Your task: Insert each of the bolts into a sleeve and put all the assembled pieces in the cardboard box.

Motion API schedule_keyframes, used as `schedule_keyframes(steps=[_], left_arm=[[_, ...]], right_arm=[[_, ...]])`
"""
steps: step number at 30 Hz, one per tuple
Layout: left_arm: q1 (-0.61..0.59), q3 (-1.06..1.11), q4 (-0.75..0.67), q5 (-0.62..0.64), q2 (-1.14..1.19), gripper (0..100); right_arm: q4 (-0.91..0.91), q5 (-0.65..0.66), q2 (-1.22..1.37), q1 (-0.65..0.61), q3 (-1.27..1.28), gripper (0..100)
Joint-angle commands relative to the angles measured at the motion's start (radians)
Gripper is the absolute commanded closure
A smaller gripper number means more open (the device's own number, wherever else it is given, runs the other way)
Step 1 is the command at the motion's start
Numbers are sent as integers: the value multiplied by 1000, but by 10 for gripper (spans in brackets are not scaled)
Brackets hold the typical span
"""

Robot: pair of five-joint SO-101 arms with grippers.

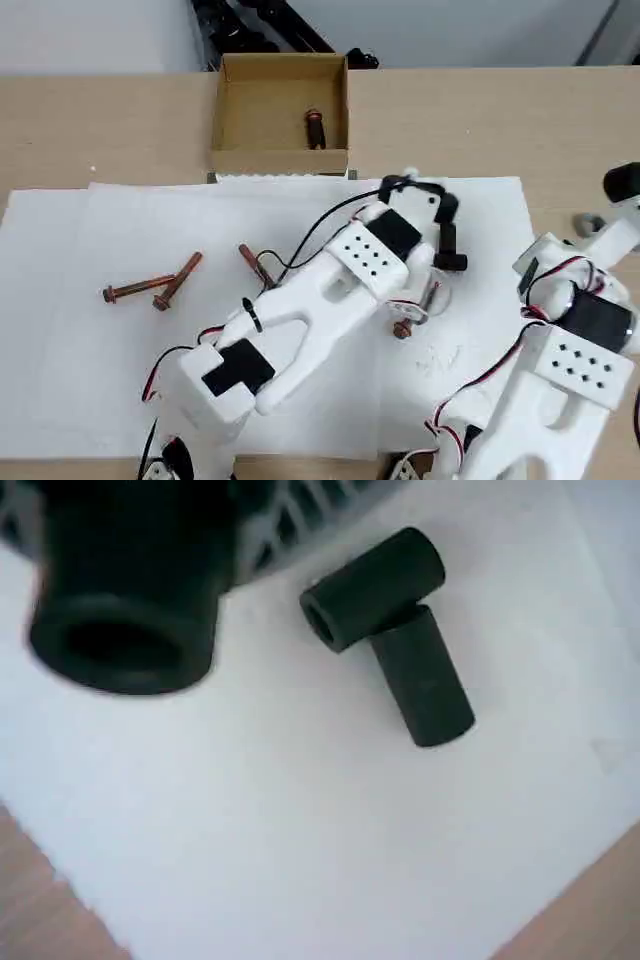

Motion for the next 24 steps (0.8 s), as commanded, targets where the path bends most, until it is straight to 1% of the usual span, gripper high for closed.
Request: schedule_keyframes(steps=[1,6,8,11,20,22,24], left_arm=[[31,-58,-21,9,-9,778],[41,-56,-72,9,26,778],[48,-56,-110,9,72,778],[52,-64,-123,9,147,778],[48,-280,20,9,284,780],[48,-331,48,9,307,811],[48,-374,71,9,328,865]], right_arm=[[2,-12,-35,8,-48,996],[2,-12,-35,8,-48,996],[2,-12,-35,8,-38,996],[1,-14,-36,8,-12,996],[-5,-14,-36,7,5,995],[-5,-14,-36,7,5,995],[-5,-14,-36,7,3,995]])
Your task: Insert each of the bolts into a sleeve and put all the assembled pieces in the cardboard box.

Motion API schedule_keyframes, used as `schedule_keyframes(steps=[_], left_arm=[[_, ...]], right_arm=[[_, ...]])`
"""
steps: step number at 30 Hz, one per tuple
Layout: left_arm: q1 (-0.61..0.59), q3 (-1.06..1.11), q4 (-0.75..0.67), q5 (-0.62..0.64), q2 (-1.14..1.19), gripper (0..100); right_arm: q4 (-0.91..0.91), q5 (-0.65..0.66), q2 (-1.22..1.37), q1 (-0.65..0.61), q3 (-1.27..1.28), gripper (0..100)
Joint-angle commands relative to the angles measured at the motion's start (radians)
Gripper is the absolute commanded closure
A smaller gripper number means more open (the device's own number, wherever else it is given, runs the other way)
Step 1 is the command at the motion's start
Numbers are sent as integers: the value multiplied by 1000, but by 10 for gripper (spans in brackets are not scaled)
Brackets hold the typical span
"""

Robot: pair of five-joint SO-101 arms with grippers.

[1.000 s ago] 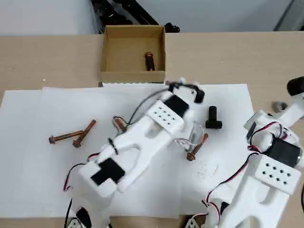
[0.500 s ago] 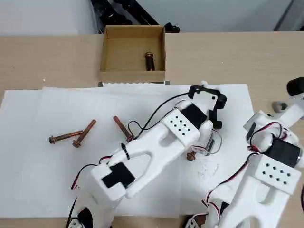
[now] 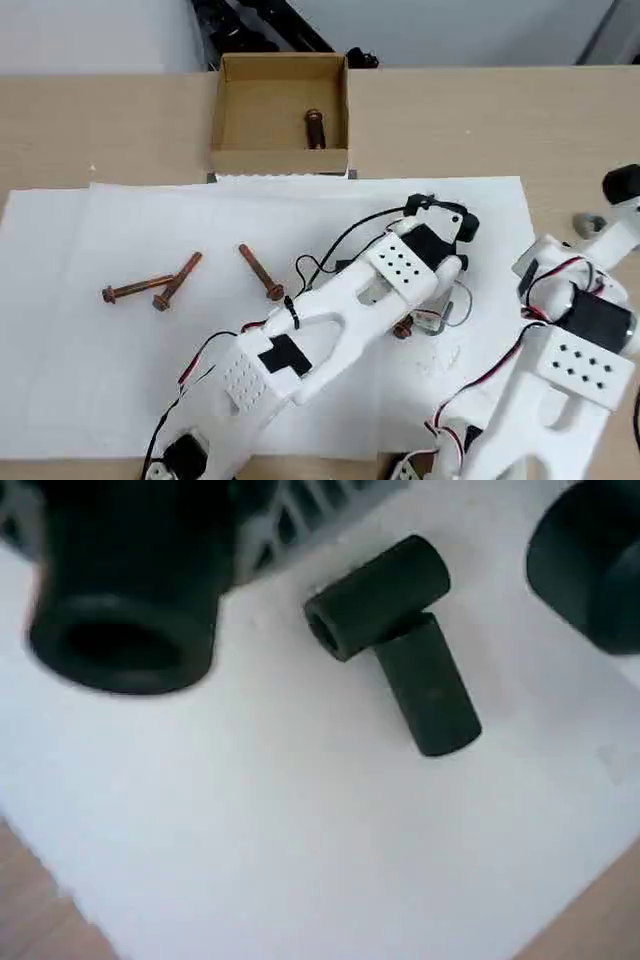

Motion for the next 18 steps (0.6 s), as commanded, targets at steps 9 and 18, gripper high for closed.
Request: schedule_keyframes(steps=[9,18], left_arm=[[3,-170,121,-3,71,995],[3,-239,135,-3,37,995]], right_arm=[[-5,-11,-38,7,-12,995],[-7,-11,-38,8,-14,995]])
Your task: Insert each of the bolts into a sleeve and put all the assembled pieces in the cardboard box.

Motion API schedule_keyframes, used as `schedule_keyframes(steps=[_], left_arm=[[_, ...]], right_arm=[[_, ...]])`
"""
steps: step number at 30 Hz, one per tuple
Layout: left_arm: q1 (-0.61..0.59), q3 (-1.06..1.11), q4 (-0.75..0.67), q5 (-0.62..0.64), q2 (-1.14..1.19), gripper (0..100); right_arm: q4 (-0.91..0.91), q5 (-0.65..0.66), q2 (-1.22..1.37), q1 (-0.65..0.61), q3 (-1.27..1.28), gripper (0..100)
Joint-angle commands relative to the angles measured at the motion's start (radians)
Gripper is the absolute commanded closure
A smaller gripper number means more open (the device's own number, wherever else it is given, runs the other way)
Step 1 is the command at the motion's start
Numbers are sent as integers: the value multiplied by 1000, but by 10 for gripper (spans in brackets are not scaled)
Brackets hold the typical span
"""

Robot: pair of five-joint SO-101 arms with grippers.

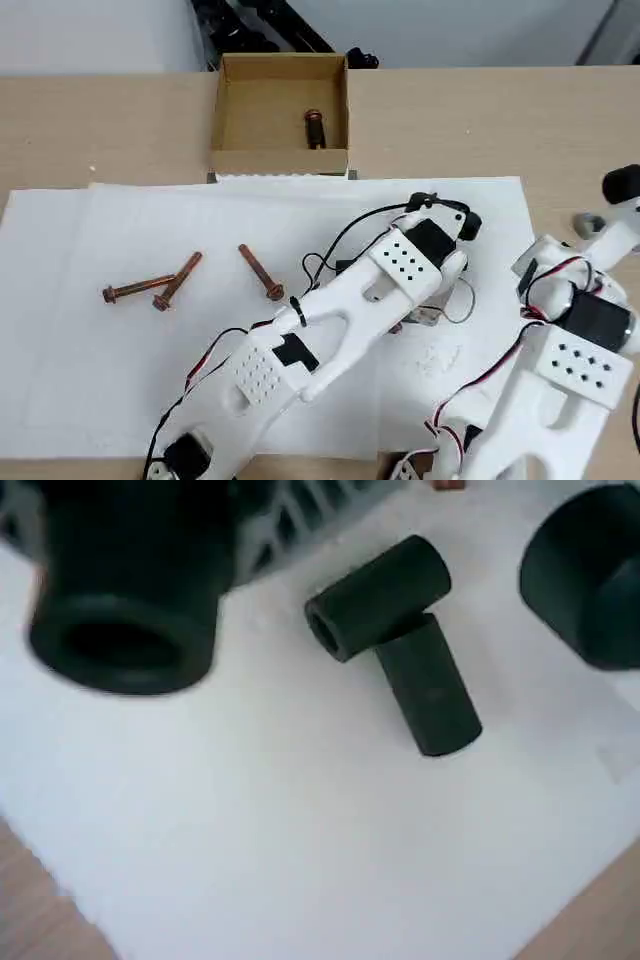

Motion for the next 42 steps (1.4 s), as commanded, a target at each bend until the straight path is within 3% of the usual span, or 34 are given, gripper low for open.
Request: schedule_keyframes(steps=[1,8,14,21,26,31,35,42], left_arm=[[3,-77,28,-3,-57,995],[-20,-82,28,-18,-212,995],[-135,-42,29,-21,-391,995],[-316,180,29,-186,-626,995],[-503,341,28,-393,-717,995],[-667,447,28,-724,-724,995],[-683,582,29,-1045,-733,995],[-643,753,23,-1382,-726,995]], right_arm=[[-7,-8,-38,8,-14,995],[-7,-8,-38,8,-14,995],[-7,-8,-38,8,-15,995],[-7,-8,-38,5,-29,995],[-7,-8,-38,2,-49,995],[-7,-8,-38,2,-49,995],[-7,-8,-38,2,-49,995],[-1,-8,-38,2,-51,995]])
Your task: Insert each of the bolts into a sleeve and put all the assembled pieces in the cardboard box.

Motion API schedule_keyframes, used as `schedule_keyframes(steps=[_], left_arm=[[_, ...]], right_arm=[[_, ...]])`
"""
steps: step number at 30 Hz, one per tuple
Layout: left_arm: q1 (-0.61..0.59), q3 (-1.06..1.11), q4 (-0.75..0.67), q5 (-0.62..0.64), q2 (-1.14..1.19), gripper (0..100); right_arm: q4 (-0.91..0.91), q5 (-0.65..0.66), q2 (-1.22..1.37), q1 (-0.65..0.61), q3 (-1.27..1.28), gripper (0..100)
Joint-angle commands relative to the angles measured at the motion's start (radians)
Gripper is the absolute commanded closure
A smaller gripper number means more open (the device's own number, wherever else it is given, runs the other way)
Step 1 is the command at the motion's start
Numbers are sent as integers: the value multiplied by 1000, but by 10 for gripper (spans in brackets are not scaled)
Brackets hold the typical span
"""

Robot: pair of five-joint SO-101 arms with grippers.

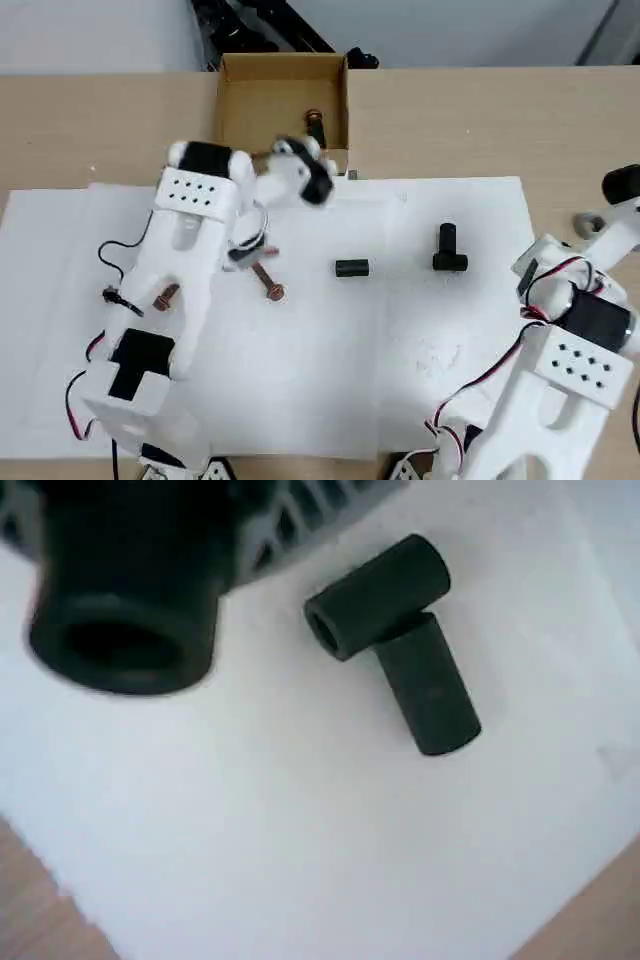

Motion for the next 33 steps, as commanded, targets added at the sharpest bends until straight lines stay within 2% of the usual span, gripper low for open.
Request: schedule_keyframes(steps=[1,6,15,18,21,28,33], left_arm=[[9,27,14,-149,-60,995],[-5,68,6,-281,-58,995],[-17,239,-160,-367,-58,995],[-17,249,-187,-356,-58,978],[-17,249,-193,-304,-66,913],[-17,243,-192,-278,-68,789],[-9,122,-100,-164,-68,750]], right_arm=[[1,-8,-38,2,-51,995],[2,-8,-38,2,-51,995],[4,-6,-38,2,-51,995],[4,-5,-38,2,-51,995],[4,-5,-38,2,-51,995],[4,-5,-38,2,-48,995],[4,-5,-38,2,-46,995]])
